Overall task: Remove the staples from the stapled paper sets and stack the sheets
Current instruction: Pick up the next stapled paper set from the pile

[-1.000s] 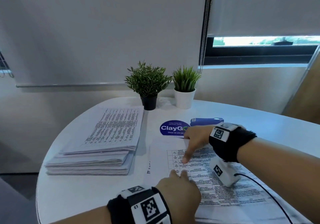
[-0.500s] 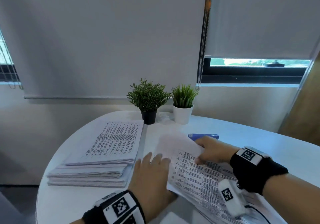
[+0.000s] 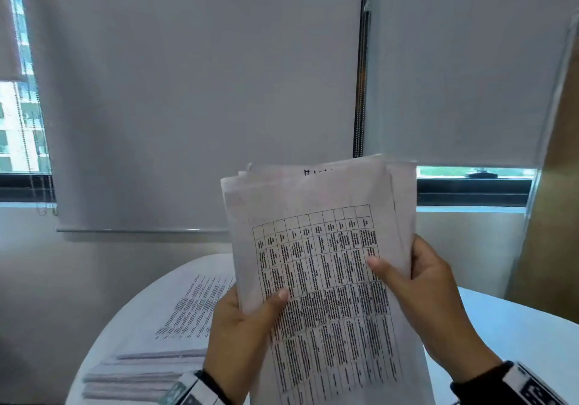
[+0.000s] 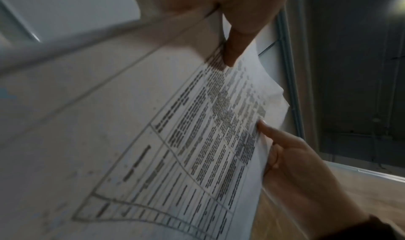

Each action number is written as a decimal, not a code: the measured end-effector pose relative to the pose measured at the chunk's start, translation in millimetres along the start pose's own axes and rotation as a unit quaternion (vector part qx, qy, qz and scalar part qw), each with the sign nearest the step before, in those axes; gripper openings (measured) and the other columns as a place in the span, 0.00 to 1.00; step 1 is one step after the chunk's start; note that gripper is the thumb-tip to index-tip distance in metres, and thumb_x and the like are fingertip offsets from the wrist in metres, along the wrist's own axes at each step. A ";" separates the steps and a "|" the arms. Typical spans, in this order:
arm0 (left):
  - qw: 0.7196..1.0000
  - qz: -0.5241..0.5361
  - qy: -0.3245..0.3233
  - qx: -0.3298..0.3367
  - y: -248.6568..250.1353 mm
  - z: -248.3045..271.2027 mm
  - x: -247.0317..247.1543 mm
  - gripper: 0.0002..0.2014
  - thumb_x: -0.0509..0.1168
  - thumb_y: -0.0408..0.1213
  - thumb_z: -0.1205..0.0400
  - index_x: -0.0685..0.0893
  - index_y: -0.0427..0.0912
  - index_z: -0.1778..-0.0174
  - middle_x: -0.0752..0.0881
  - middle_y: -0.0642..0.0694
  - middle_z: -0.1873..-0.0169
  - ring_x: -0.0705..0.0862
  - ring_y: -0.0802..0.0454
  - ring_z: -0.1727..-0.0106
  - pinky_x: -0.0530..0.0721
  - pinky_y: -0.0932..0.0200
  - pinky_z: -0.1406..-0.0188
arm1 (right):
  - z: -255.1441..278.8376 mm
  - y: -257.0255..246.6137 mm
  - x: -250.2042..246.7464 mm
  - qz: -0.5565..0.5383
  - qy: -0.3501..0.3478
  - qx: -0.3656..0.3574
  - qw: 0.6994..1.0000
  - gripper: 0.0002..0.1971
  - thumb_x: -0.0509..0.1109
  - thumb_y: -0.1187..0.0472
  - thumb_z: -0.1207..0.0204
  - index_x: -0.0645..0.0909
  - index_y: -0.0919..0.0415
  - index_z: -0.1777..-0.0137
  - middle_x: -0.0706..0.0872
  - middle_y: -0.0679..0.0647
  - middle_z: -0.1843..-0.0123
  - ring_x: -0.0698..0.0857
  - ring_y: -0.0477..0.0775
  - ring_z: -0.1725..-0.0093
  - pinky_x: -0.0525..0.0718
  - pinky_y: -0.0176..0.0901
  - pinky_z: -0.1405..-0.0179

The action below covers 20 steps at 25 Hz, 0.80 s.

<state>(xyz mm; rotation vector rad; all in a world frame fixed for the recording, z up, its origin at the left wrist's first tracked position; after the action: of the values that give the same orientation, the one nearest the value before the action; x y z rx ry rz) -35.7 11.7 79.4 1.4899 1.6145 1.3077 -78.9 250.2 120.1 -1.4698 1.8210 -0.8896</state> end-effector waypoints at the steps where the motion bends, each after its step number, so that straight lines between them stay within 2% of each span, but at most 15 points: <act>1: 1.000 0.004 -0.001 0.018 11.0 -3.2 -2.1 0.11 0.77 0.32 0.29 0.89 0.44 0.52 0.93 0.45 0.58 0.92 0.44 0.55 0.88 0.52 0.57 | 1.1 -6.7 -1.3 -0.023 -0.010 -0.004 1.000 0.17 0.79 0.50 0.30 0.82 0.46 0.42 0.91 0.46 0.49 0.90 0.50 0.48 0.88 0.48 0.53; 3: 0.999 0.004 -0.044 0.027 19.5 -6.7 -5.1 0.15 0.83 0.36 0.34 0.90 0.45 0.53 0.93 0.45 0.57 0.92 0.47 0.55 0.88 0.52 0.56 | 5.4 -10.0 -4.4 -0.051 -0.018 -0.002 0.999 0.25 0.79 0.38 0.36 0.79 0.42 0.41 0.91 0.48 0.47 0.90 0.53 0.47 0.87 0.55 0.49; 4: 0.997 -0.007 -0.076 0.023 18.4 -6.0 -4.3 0.19 0.84 0.41 0.39 0.91 0.45 0.54 0.93 0.43 0.56 0.92 0.46 0.54 0.88 0.50 0.54 | 8.4 -8.6 -5.3 -0.057 -0.014 0.001 0.998 0.28 0.80 0.37 0.38 0.77 0.42 0.40 0.91 0.49 0.47 0.90 0.54 0.47 0.87 0.56 0.48; 5: 0.995 -0.017 -0.100 0.017 13.4 -5.4 -3.2 0.22 0.83 0.44 0.44 0.91 0.45 0.54 0.93 0.42 0.55 0.92 0.44 0.53 0.88 0.48 0.52 | 11.4 -5.9 -6.2 -0.067 -0.005 0.003 0.998 0.30 0.81 0.39 0.38 0.75 0.43 0.38 0.91 0.50 0.47 0.90 0.54 0.47 0.88 0.54 0.49; 7: 0.995 -0.027 -0.100 -0.008 0.5 -2.1 -4.1 0.28 0.82 0.47 0.49 0.92 0.41 0.54 0.93 0.41 0.55 0.91 0.43 0.51 0.86 0.48 0.48 | 17.5 2.8 -4.8 -0.110 0.000 0.029 0.993 0.35 0.83 0.46 0.40 0.72 0.45 0.34 0.92 0.52 0.47 0.91 0.54 0.48 0.88 0.51 0.49; 10: 0.991 -0.098 -0.079 -0.045 -17.1 2.2 -6.6 0.34 0.80 0.55 0.53 0.90 0.43 0.52 0.93 0.46 0.58 0.92 0.52 0.56 0.85 0.58 0.57 | 19.9 11.6 1.9 -0.117 -0.041 0.069 0.990 0.39 0.84 0.37 0.48 0.77 0.46 0.35 0.92 0.53 0.47 0.91 0.55 0.47 0.86 0.59 0.43; 12: 0.989 -0.123 -0.069 -0.051 -21.6 2.6 -9.0 0.37 0.81 0.56 0.53 0.87 0.45 0.48 0.93 0.47 0.57 0.91 0.57 0.58 0.83 0.65 0.64 | 18.4 8.6 4.0 -0.091 -0.065 0.074 0.991 0.33 0.79 0.36 0.45 0.83 0.47 0.39 0.92 0.52 0.46 0.90 0.55 0.45 0.84 0.62 0.39; 14: 0.990 -0.114 -0.062 -0.048 -20.4 2.5 -8.4 0.28 0.82 0.51 0.45 0.88 0.45 0.51 0.93 0.49 0.60 0.91 0.57 0.59 0.82 0.68 0.67 | 14.4 6.8 1.8 -0.094 -0.059 0.077 0.991 0.32 0.78 0.34 0.45 0.84 0.47 0.41 0.92 0.51 0.46 0.90 0.54 0.45 0.85 0.61 0.41; 16: 0.992 -0.104 -0.051 -0.044 -13.8 1.6 -5.3 0.11 0.82 0.40 0.33 0.90 0.45 0.59 0.93 0.51 0.66 0.91 0.57 0.62 0.81 0.70 0.69 | 10.4 5.7 1.4 -0.063 -0.058 0.076 0.993 0.41 0.79 0.27 0.49 0.78 0.43 0.36 0.90 0.47 0.42 0.89 0.50 0.42 0.84 0.57 0.40; 17: 0.992 -0.106 -0.048 -0.040 -9.3 1.5 -4.1 0.04 0.80 0.34 0.29 0.91 0.44 0.63 0.92 0.50 0.68 0.91 0.58 0.65 0.81 0.72 0.72 | 7.9 2.2 -1.3 -0.008 -0.041 0.055 0.998 0.45 0.78 0.26 0.50 0.72 0.41 0.31 0.86 0.45 0.36 0.86 0.47 0.39 0.82 0.54 0.37; 19: 0.991 -0.120 -0.061 -0.007 -1.5 -1.8 -3.2 0.07 0.75 0.27 0.26 0.91 0.41 0.69 0.92 0.47 0.70 0.90 0.56 0.67 0.81 0.72 0.73 | 1.7 -21.5 -15.1 0.119 0.034 -0.040 0.991 0.52 0.79 0.30 0.46 0.59 0.38 0.22 0.73 0.43 0.25 0.75 0.42 0.29 0.73 0.46 0.31; 20: 0.989 -0.134 -0.068 0.019 5.1 -4.2 -1.4 0.08 0.74 0.27 0.25 0.91 0.39 0.69 0.92 0.45 0.69 0.90 0.52 0.66 0.83 0.69 0.70 | -0.3 -42.1 -19.3 0.177 0.049 -0.106 0.977 0.54 0.80 0.33 0.44 0.56 0.40 0.20 0.68 0.40 0.23 0.69 0.41 0.25 0.68 0.44 0.28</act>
<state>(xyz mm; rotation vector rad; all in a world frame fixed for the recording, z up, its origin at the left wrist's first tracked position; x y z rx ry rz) -37.2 8.7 85.3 1.3008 1.6903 1.0113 -52.2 262.8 155.7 -1.1832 2.2195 -0.6144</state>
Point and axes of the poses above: each hand's wrist, its own z-axis away from the middle knuckle, its own x-axis out of the palm, y = z × x, the point moved 6 cm from there along -z, towards the middle knuckle
